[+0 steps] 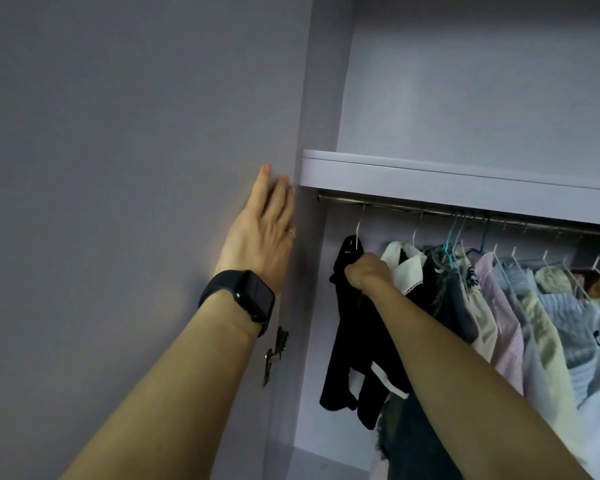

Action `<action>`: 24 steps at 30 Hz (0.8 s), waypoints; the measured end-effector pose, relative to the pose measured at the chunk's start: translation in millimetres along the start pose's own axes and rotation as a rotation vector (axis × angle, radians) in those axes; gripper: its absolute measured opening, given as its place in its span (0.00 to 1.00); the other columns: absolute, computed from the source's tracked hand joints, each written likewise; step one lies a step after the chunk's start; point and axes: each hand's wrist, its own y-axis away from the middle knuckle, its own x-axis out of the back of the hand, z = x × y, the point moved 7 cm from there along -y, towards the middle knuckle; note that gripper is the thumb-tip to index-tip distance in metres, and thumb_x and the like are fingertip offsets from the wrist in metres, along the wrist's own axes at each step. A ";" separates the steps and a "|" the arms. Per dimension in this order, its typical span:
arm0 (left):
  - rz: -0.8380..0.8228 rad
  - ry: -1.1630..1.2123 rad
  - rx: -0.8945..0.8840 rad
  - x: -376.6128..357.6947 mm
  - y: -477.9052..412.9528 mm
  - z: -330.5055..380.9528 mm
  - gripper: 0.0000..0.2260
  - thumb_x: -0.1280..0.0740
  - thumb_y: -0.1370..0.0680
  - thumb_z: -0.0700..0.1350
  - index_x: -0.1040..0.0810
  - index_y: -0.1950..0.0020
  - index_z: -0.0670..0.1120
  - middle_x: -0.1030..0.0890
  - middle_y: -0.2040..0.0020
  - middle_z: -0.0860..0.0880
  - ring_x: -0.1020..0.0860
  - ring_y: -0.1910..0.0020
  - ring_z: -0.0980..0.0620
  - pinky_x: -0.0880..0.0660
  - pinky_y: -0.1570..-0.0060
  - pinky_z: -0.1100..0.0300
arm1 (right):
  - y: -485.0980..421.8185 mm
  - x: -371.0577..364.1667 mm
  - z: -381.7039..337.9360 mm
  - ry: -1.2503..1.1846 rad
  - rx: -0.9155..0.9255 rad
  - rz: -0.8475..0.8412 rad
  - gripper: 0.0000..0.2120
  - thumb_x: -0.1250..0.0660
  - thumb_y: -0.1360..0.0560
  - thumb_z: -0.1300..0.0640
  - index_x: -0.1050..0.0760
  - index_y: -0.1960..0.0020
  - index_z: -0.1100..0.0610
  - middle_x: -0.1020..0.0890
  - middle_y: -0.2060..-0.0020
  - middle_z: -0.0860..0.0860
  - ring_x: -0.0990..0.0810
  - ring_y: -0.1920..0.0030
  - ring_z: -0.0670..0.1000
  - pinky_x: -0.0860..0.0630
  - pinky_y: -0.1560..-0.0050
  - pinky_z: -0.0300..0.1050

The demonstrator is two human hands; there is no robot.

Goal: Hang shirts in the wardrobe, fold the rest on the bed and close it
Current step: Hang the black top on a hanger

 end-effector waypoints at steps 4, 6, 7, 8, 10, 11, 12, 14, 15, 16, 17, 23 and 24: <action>-0.021 -0.006 -0.013 -0.2 0.5 -0.1 0.28 0.56 0.17 0.56 0.54 0.19 0.47 0.61 0.20 0.36 0.63 0.22 0.33 0.78 0.43 0.26 | -0.5 -7.7 1.8 0.066 -0.007 -0.036 0.18 0.38 0.21 0.51 0.25 0.36 0.61 0.22 0.37 0.60 0.22 0.37 0.62 0.24 0.37 0.53; -0.036 0.010 -0.005 -0.6 1.7 0.9 0.28 0.57 0.17 0.55 0.54 0.19 0.46 0.61 0.20 0.36 0.63 0.22 0.33 0.78 0.42 0.26 | 7.0 -9.1 0.0 0.124 0.029 -0.051 0.18 0.38 0.20 0.50 0.25 0.36 0.61 0.22 0.37 0.60 0.22 0.38 0.62 0.24 0.37 0.53; -0.048 0.020 -0.007 0.6 2.2 0.1 0.28 0.57 0.17 0.55 0.54 0.19 0.46 0.60 0.20 0.36 0.63 0.22 0.33 0.77 0.41 0.26 | 12.1 -8.1 -0.6 0.167 0.053 -0.063 0.17 0.38 0.20 0.50 0.24 0.37 0.61 0.21 0.38 0.60 0.21 0.39 0.62 0.24 0.38 0.52; -0.060 0.042 -0.013 1.7 2.3 0.4 0.28 0.57 0.17 0.55 0.54 0.19 0.45 0.60 0.20 0.36 0.63 0.22 0.33 0.77 0.39 0.26 | 17.7 -5.6 -1.4 0.218 0.080 -0.073 0.16 0.38 0.20 0.51 0.24 0.38 0.60 0.21 0.39 0.59 0.21 0.40 0.61 0.23 0.40 0.51; -0.107 0.093 -0.019 0.5 4.9 1.5 0.28 0.55 0.18 0.55 0.52 0.19 0.46 0.60 0.20 0.35 0.63 0.22 0.32 0.76 0.38 0.26 | 31.7 -0.4 -1.8 0.317 0.140 -0.084 0.16 0.38 0.21 0.51 0.24 0.37 0.57 0.20 0.40 0.58 0.20 0.42 0.61 0.23 0.46 0.49; -0.144 0.126 -0.028 3.5 4.4 -2.8 0.28 0.54 0.18 0.56 0.50 0.19 0.47 0.60 0.20 0.34 0.64 0.23 0.31 0.76 0.39 0.25 | 39.5 10.1 -5.6 0.357 0.174 -0.095 0.17 0.38 0.21 0.51 0.25 0.36 0.56 0.21 0.40 0.58 0.21 0.41 0.61 0.24 0.47 0.48; -0.175 0.169 -0.048 4.1 6.3 -2.2 0.29 0.53 0.18 0.56 0.49 0.19 0.48 0.60 0.20 0.34 0.64 0.23 0.31 0.77 0.39 0.26 | 49.7 15.9 -7.3 0.379 0.209 -0.108 0.18 0.38 0.22 0.50 0.26 0.34 0.55 0.22 0.39 0.57 0.21 0.40 0.61 0.25 0.47 0.48; -0.237 0.272 -0.075 8.1 8.5 -4.9 0.29 0.51 0.19 0.58 0.48 0.19 0.51 0.59 0.20 0.35 0.65 0.23 0.32 0.80 0.41 0.27 | 73.7 31.5 -10.9 0.366 0.262 -0.149 0.19 0.39 0.22 0.49 0.26 0.33 0.53 0.23 0.37 0.56 0.23 0.39 0.60 0.25 0.47 0.48; -0.271 0.347 -0.081 10.0 11.0 -6.5 0.29 0.50 0.19 0.59 0.48 0.19 0.52 0.58 0.19 0.37 0.65 0.22 0.33 0.81 0.41 0.29 | 87.2 39.8 -11.0 0.338 0.281 -0.178 0.19 0.38 0.22 0.49 0.25 0.33 0.52 0.23 0.37 0.55 0.23 0.39 0.60 0.25 0.48 0.47; -0.303 0.430 -0.088 11.5 14.4 -6.7 0.29 0.49 0.20 0.59 0.47 0.19 0.52 0.56 0.19 0.38 0.64 0.22 0.35 0.82 0.39 0.32 | 101.6 49.0 -11.1 0.307 0.301 -0.198 0.18 0.38 0.22 0.49 0.25 0.34 0.51 0.23 0.38 0.54 0.22 0.41 0.60 0.25 0.50 0.48; -0.337 0.521 -0.073 15.8 20.4 -8.6 0.29 0.47 0.20 0.58 0.46 0.19 0.53 0.53 0.19 0.40 0.64 0.21 0.37 0.81 0.36 0.35 | 118.0 60.1 -9.3 0.281 0.312 -0.221 0.17 0.38 0.22 0.49 0.25 0.35 0.50 0.22 0.40 0.53 0.21 0.42 0.59 0.24 0.50 0.48; -0.505 1.166 0.108 58.4 67.2 -0.8 0.25 0.44 0.20 0.55 0.39 0.22 0.54 0.33 0.24 0.49 0.43 0.22 0.46 0.59 0.23 0.39 | 213.4 132.9 7.2 0.055 0.350 -0.262 0.15 0.36 0.21 0.47 0.24 0.35 0.45 0.21 0.41 0.47 0.21 0.46 0.50 0.22 0.47 0.48; -0.512 1.258 0.123 69.6 73.6 3.8 0.25 0.43 0.20 0.54 0.39 0.23 0.55 0.31 0.26 0.50 0.39 0.24 0.46 0.53 0.23 0.39 | 228.4 146.8 12.2 0.024 0.360 -0.226 0.15 0.36 0.21 0.47 0.24 0.35 0.45 0.21 0.41 0.47 0.21 0.45 0.50 0.22 0.47 0.48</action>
